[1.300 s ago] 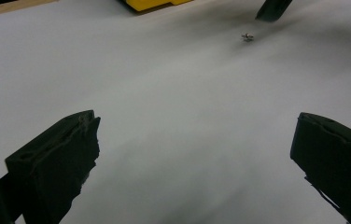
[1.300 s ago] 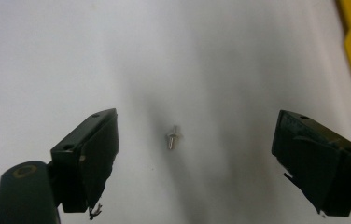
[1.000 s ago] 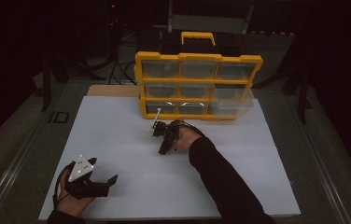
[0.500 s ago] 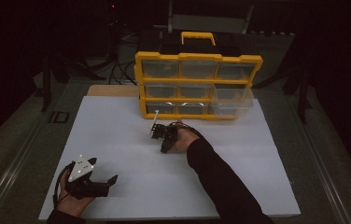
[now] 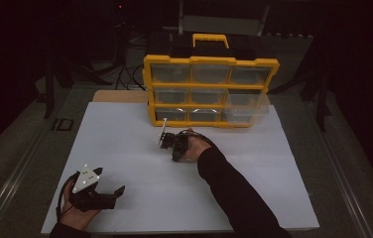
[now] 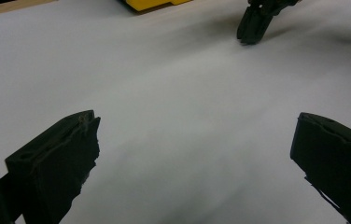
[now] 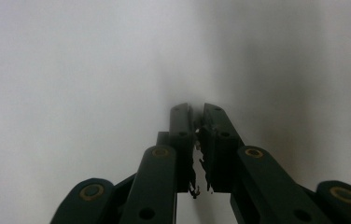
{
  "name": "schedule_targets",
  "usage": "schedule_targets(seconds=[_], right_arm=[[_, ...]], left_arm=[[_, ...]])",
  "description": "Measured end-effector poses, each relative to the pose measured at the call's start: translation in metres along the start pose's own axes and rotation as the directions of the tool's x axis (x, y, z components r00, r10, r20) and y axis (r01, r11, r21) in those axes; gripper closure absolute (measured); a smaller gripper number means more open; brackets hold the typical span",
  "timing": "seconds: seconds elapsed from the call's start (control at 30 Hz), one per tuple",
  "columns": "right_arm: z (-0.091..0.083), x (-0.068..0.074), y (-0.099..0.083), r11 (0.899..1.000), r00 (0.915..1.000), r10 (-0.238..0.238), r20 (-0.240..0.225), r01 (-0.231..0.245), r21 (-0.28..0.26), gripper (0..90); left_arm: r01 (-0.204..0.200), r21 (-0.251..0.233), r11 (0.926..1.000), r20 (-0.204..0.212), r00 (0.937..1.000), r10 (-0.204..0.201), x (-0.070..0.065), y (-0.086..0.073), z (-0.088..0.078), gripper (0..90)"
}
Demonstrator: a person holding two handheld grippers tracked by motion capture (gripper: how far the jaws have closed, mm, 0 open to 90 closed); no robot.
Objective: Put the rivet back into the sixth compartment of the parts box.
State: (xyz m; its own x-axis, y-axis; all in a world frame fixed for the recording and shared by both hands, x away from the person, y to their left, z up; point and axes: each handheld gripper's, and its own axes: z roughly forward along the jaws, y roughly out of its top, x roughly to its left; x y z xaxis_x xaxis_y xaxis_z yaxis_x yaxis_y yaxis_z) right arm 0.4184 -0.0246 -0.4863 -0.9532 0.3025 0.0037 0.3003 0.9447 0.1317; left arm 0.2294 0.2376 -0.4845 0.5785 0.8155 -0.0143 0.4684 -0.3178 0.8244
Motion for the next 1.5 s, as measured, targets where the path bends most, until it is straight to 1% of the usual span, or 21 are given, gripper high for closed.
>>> schedule_targets(seconds=[0.07, 0.13, 0.2, 0.3, 0.5, 0.63, 0.83, 0.87, 0.97, 1.0, 1.03, 1.13, 1.17, 1.2, 1.23, 1.27, 1.4, 1.5], right_arm=[[-0.003, -0.001, -0.003, 1.000, 1.0000, 0.000, 0.003, 0.000, -0.002, 83.0], [-0.008, -0.003, -0.006, 1.000, 1.0000, 0.009, 0.001, -0.009, -0.017, 83.0], [-0.016, -0.005, -0.011, 0.999, 0.9999, 0.011, -0.001, -0.011, -0.035, 83.0], [-0.029, -0.010, -0.019, 0.998, 0.9996, 0.026, 0.007, -0.026, -0.060, 83.0], [-0.064, -0.020, -0.033, 0.991, 0.9976, 0.062, 0.032, -0.058, -0.124, 83.0], [-0.090, -0.026, -0.038, 0.988, 0.9951, 0.069, 0.070, -0.059, -0.143, 83.0], [-0.126, -0.037, -0.046, 0.980, 0.9886, 0.091, 0.120, -0.067, -0.190, 83.0], [-0.132, -0.038, -0.048, 0.977, 0.9866, 0.105, 0.125, -0.078, -0.200, 83.0], [-0.151, -0.044, -0.053, 0.972, 0.9808, 0.119, 0.154, -0.083, -0.221, 83.0], [-0.158, -0.046, -0.056, 0.969, 0.9780, 0.133, 0.161, -0.094, -0.229, 83.0], [-0.163, -0.049, -0.058, 0.966, 0.9762, 0.134, 0.170, -0.091, -0.242, 83.0], [-0.179, -0.056, -0.066, 0.958, 0.9692, 0.161, 0.186, -0.108, -0.267, 83.0], [-0.183, -0.058, -0.069, 0.954, 0.9664, 0.174, 0.189, -0.118, -0.275, 83.0], [-0.183, -0.058, -0.069, 0.954, 0.9664, 0.174, 0.189, -0.118, -0.275, 83.0], [-0.187, -0.060, -0.072, 0.953, 0.9645, 0.178, 0.195, -0.120, -0.277, 83.0], [-0.194, -0.064, -0.078, 0.949, 0.9588, 0.201, 0.201, -0.139, -0.282, 83.0], [-0.202, -0.073, -0.092, 0.939, 0.9481, 0.241, 0.207, -0.174, -0.297, 83.0], [-0.206, -0.080, -0.105, 0.931, 0.9375, 0.275, 0.213, -0.205, -0.301, 83.0]], left_arm=[[0.000, 0.000, 1.0000, -0.001, 1.0000, 0.000, 0.000, 0.000, 0.000, 1.7], [0.000, 0.000, 1.0000, -0.001, 1.0000, 0.000, 0.000, 0.000, 0.000, 1.7], [0.000, 0.000, 1.0000, -0.001, 1.0000, 0.000, 0.000, 0.000, 0.000, 1.7], [-0.003, 0.005, 1.0000, 0.000, 1.0000, 0.003, 0.000, 0.000, 0.000, 1.7], [-0.001, 0.006, 1.0000, -0.002, 1.0000, 0.001, 0.000, 0.000, 0.000, 1.7], [-0.002, 0.005, 1.0000, -0.001, 1.0000, 0.002, 0.000, 0.000, 0.000, 1.7], [-0.002, 0.006, 1.0000, -0.001, 1.0000, 0.002, 0.000, 0.000, 0.000, 1.7], [-0.001, 0.004, 1.0000, -0.001, 1.0000, 0.001, 0.000, 0.000, 0.001, 1.7], [-0.001, 0.004, 1.0000, -0.002, 1.0000, 0.001, 0.000, 0.000, 0.001, 1.7], [-0.001, 0.004, 1.0000, -0.002, 1.0000, 0.001, 0.000, 0.000, 0.001, 1.7], [0.000, 0.003, 1.0000, -0.002, 1.0000, 0.000, 0.000, 0.000, 0.001, 1.7], [0.000, 0.004, 1.0000, -0.001, 1.0000, 0.000, 0.000, 0.000, 0.001, 1.7], [0.000, 0.003, 1.0000, -0.002, 1.0000, 0.000, 0.000, 0.000, 0.001, 1.7], [0.000, 0.003, 1.0000, -0.002, 1.0000, 0.000, 0.000, 0.000, 0.001, 1.7], [0.000, 0.004, 1.0000, -0.001, 1.0000, 0.000, 0.000, 0.000, 0.001, 1.7], [0.000, 0.004, 1.0000, -0.002, 1.0000, 0.000, 0.000, 0.000, 0.001, 1.7], [0.001, 0.005, 1.0000, -0.002, 1.0000, -0.001, 0.000, 0.000, 0.001, 1.7], [0.001, 0.005, 1.0000, -0.002, 1.0000, -0.001, 0.000, 0.000, 0.001, 1.7]])
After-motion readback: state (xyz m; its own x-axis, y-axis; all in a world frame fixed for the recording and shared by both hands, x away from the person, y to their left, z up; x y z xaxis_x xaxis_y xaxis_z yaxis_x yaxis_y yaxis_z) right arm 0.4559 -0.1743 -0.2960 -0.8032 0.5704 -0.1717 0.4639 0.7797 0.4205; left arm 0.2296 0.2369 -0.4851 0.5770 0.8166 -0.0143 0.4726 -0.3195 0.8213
